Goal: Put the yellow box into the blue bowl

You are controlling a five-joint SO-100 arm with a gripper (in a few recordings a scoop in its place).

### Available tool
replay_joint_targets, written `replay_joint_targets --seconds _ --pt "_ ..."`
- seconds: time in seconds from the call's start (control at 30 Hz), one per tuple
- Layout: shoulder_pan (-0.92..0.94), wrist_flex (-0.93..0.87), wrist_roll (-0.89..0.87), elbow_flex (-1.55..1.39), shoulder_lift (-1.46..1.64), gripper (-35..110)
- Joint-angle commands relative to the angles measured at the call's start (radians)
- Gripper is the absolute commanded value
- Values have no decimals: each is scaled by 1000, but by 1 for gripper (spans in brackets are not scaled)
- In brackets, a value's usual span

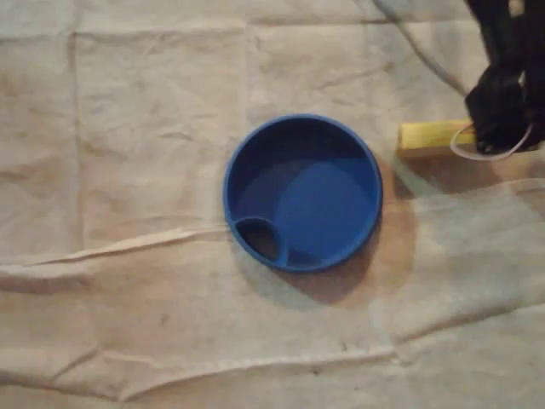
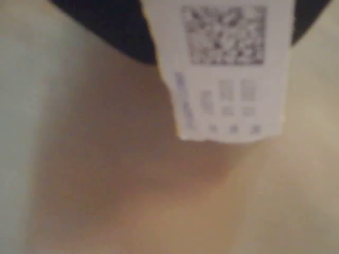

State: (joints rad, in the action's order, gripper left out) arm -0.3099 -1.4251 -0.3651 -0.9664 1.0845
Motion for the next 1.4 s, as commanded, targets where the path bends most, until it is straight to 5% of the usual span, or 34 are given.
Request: replay_joint_targets --seconds 0.0,0.5,1.37 --pt "0 -48 3 43 241 0" --pt "183 -120 58 48 351 0" --pt "531 167 321 48 141 0"
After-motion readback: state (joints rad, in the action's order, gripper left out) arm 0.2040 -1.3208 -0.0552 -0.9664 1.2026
